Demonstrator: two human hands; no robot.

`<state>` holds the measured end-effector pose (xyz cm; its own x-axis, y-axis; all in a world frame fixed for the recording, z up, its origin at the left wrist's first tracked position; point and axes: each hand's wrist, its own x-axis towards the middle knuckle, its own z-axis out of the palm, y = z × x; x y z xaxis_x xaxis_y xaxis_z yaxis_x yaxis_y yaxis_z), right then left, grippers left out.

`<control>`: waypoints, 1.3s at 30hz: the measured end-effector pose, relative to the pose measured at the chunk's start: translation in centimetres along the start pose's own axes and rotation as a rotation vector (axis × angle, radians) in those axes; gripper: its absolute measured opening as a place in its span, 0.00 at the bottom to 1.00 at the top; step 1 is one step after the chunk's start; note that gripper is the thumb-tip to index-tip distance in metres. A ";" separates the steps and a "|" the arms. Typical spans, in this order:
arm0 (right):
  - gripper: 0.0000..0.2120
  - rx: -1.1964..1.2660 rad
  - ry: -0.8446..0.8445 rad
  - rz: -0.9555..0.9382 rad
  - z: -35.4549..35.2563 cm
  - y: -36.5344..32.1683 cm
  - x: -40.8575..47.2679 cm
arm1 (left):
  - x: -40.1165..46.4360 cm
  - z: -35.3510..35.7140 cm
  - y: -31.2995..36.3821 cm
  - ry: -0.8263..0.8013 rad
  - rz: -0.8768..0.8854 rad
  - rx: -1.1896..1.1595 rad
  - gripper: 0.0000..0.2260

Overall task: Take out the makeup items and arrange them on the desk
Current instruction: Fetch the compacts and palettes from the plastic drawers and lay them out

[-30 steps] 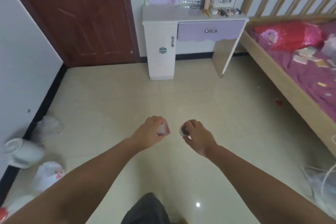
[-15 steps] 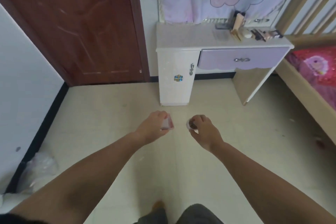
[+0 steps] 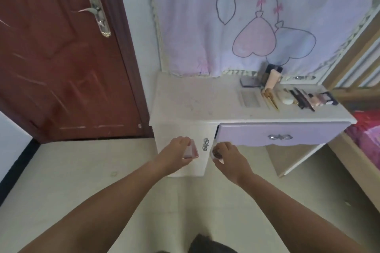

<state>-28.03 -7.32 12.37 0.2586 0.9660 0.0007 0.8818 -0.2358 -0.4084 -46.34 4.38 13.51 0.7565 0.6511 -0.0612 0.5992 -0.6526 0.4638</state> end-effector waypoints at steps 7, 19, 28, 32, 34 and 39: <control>0.14 0.008 -0.065 -0.013 -2.0 4.2 16.4 | 15.5 -2.4 -3.9 -0.035 -0.030 -0.019 0.19; 0.15 -0.026 -0.038 0.193 -4.8 14.0 36.0 | 40.7 -3.6 -5.8 -0.233 0.067 0.002 0.18; 0.13 -0.131 -0.128 0.060 -5.7 22.5 46.5 | 52.9 0.5 -5.2 -0.277 -0.002 -0.003 0.24; 0.10 -0.157 -0.179 -0.009 -4.8 23.9 47.9 | 53.8 1.3 -5.0 -0.243 0.019 0.027 0.20; 0.10 -0.179 -0.176 -0.028 -4.3 24.1 47.9 | 53.9 1.7 -5.2 -0.199 -0.017 -0.028 0.24; 0.14 -0.211 -0.194 0.013 -3.9 24.0 47.8 | 53.7 2.1 -5.2 -0.197 -0.069 -0.068 0.29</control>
<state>7.00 32.80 6.19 0.2083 0.9602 -0.1861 0.9467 -0.2457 -0.2083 -8.31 41.97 5.95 0.7546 0.6008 -0.2637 0.6377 -0.5771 0.5102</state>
